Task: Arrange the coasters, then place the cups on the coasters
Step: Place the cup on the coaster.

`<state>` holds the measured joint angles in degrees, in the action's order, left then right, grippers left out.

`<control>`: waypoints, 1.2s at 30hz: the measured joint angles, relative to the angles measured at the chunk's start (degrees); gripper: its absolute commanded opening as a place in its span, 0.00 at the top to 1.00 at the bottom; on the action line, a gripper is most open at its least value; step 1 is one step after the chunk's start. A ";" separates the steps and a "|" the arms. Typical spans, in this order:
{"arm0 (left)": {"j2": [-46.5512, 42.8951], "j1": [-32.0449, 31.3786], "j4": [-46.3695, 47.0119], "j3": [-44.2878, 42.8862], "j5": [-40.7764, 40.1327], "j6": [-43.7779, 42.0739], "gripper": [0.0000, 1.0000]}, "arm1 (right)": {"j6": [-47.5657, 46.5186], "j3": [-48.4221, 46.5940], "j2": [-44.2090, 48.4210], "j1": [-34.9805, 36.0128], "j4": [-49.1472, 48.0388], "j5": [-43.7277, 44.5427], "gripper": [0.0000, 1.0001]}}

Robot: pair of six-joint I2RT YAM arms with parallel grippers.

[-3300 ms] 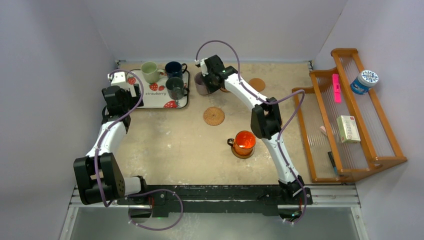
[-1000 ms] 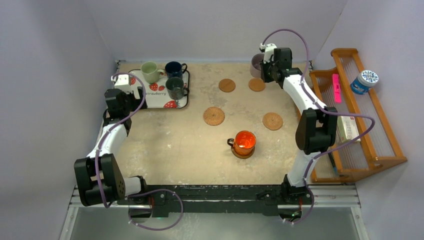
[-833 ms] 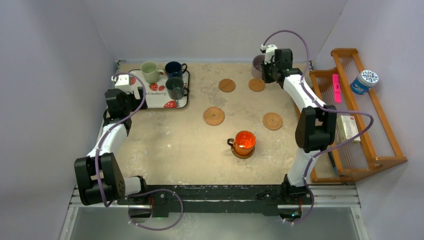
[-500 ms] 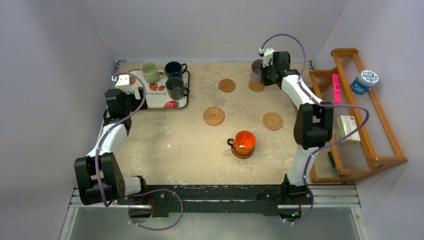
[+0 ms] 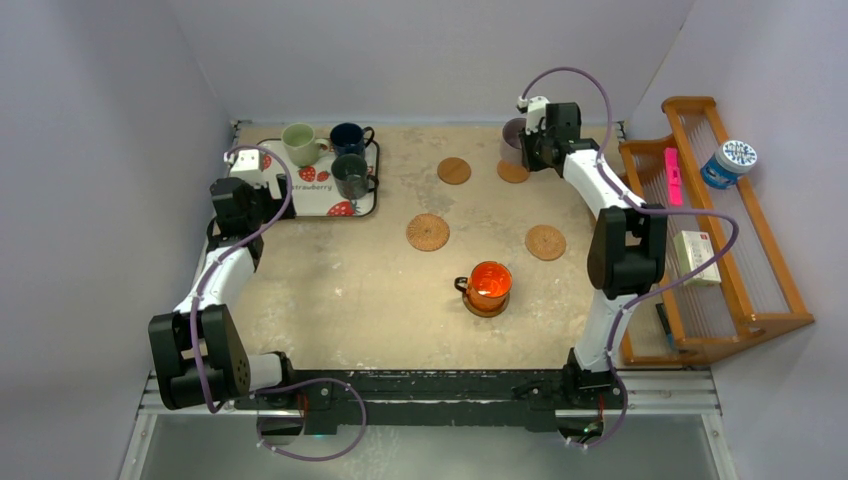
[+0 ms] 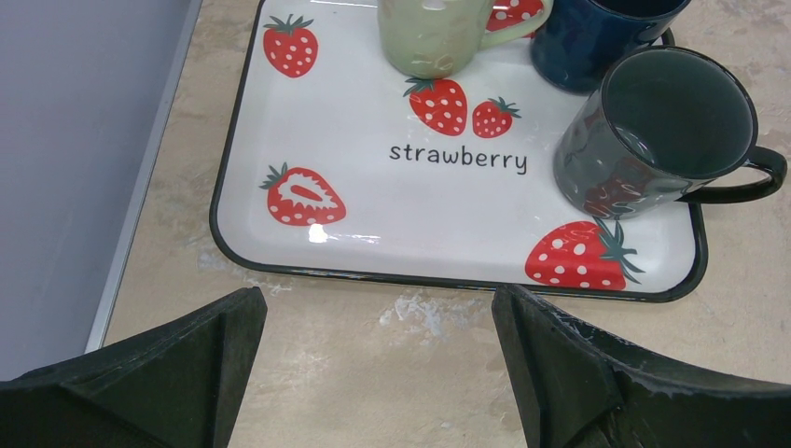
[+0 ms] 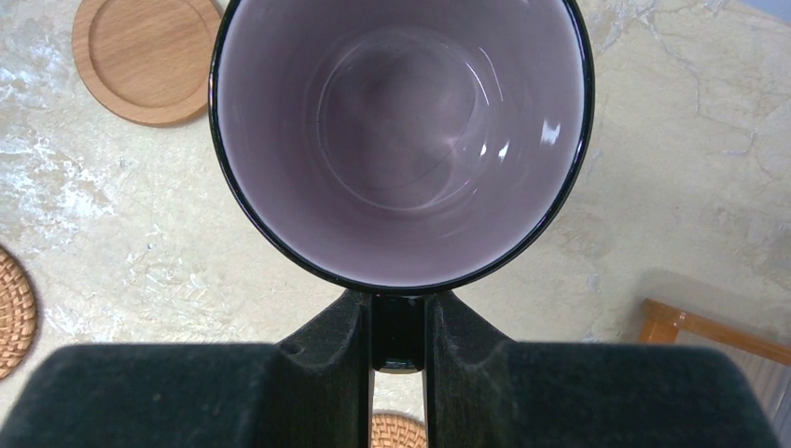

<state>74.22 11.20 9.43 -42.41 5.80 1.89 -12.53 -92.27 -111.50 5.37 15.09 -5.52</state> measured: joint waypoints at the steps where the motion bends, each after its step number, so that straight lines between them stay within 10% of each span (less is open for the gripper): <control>1: 0.00 0.00 0.00 0.00 0.00 0.00 0.00 | 0.00 0.00 0.00 -0.02 0.00 -0.02 1.00; 36: 0.48 0.00 0.02 0.00 0.42 0.00 0.00 | 0.07 -0.37 -5.57 -0.57 -0.02 -0.02 1.00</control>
<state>74.70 11.20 9.45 -42.41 6.22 1.89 -12.47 -92.64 -117.08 4.80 15.07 -5.54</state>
